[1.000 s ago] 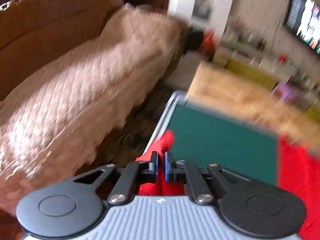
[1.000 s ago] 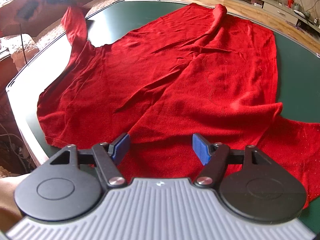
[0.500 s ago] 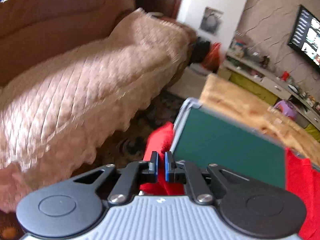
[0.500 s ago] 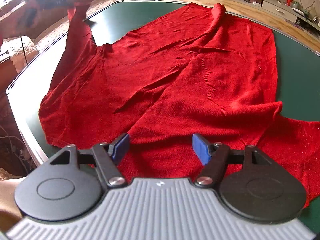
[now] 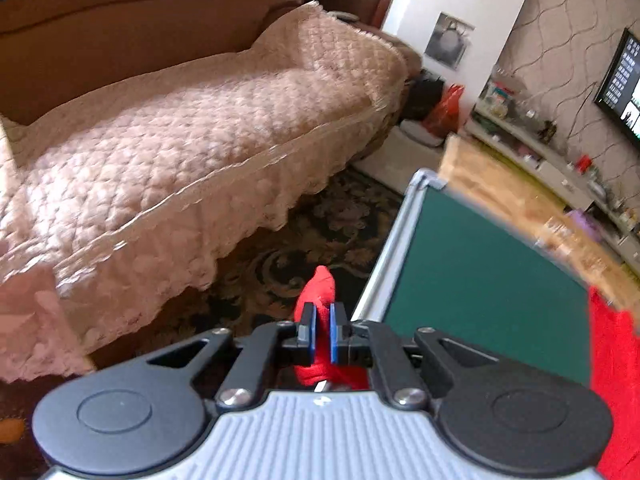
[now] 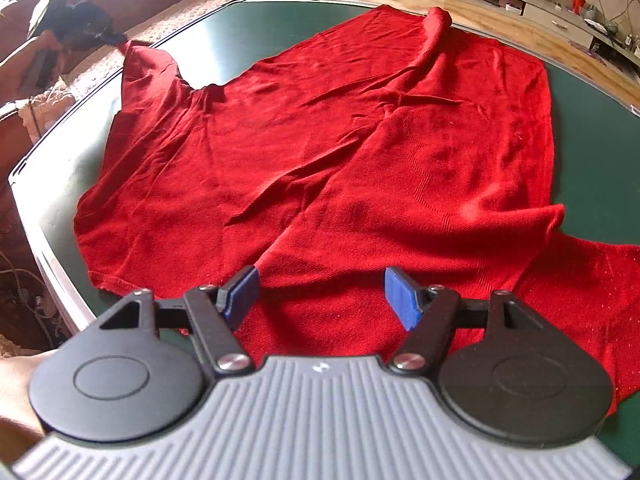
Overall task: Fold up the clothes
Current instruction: 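Pull the sleeve outward from the shirt body with the left gripper, then lay the sleeve down on the table and open the left gripper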
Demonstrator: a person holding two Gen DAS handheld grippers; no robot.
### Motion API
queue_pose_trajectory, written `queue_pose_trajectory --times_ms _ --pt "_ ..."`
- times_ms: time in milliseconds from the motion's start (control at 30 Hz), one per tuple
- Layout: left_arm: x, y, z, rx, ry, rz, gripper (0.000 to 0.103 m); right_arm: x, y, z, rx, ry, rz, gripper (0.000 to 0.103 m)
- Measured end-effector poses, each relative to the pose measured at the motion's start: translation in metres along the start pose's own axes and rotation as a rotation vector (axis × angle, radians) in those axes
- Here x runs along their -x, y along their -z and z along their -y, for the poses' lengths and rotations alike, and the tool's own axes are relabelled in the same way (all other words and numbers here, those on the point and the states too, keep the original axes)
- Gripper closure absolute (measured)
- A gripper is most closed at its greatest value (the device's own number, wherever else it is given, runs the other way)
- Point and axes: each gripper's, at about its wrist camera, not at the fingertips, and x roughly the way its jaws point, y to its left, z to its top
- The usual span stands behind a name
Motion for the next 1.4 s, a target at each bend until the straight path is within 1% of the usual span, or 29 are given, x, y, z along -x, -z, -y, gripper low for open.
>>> queue_pose_trajectory --times_ms 100,167,267,333,433,467,567,633,767,867,1000,1067,1167,1267,1400 --pt "0.001 0.015 -0.015 0.012 -0.021 -0.037 0.096 0.0 0.0 0.0 0.005 -0.002 -0.003 0.024" --pt "0.002 0.022 -0.027 0.039 -0.024 -0.06 0.095 0.0 0.0 0.0 0.009 -0.002 -0.004 0.024" --pt "0.003 0.029 -0.037 0.066 -0.04 -0.095 0.091 0.001 0.0 0.0 0.014 -0.003 -0.006 0.024" --pt "0.004 0.032 -0.042 0.083 -0.043 -0.106 0.09 0.001 0.0 0.0 0.012 -0.005 -0.005 0.021" --pt "0.01 0.029 -0.051 0.124 -0.014 -0.076 0.091 -0.001 0.0 -0.002 0.02 -0.002 -0.006 0.018" --pt "0.011 0.024 -0.051 0.133 -0.003 -0.061 0.093 -0.001 0.0 -0.003 0.022 -0.001 -0.007 0.018" --pt "0.016 0.006 -0.042 0.136 0.029 -0.02 0.096 -0.001 0.0 -0.004 0.027 0.0 -0.009 0.017" --pt "0.019 -0.01 -0.027 0.119 0.06 0.017 0.096 -0.001 -0.001 -0.004 0.022 -0.002 -0.008 0.017" --pt "0.023 -0.04 0.011 0.068 0.132 0.071 0.096 -0.002 0.0 -0.005 0.026 0.004 -0.009 0.016" --pt "0.021 -0.058 0.047 0.012 0.191 0.094 0.096 -0.002 0.0 -0.006 0.031 0.006 -0.011 0.016" --pt "0.016 -0.068 0.086 -0.062 0.267 0.131 0.096 -0.001 0.0 -0.006 0.029 0.005 -0.011 0.016" --pt "0.01 -0.069 0.095 -0.062 0.316 0.133 0.096 -0.001 0.001 -0.006 0.03 0.004 -0.01 0.016" --pt "-0.011 -0.062 0.097 -0.081 0.278 0.095 0.096 0.0 0.002 -0.005 0.031 0.001 -0.009 0.016" --pt "-0.039 -0.051 0.079 -0.039 0.21 0.033 0.096 0.001 0.002 -0.004 0.031 -0.004 -0.009 0.016" --pt "-0.058 -0.036 0.049 0.003 0.127 -0.02 0.095 0.002 0.002 -0.003 0.037 -0.007 -0.01 0.016"
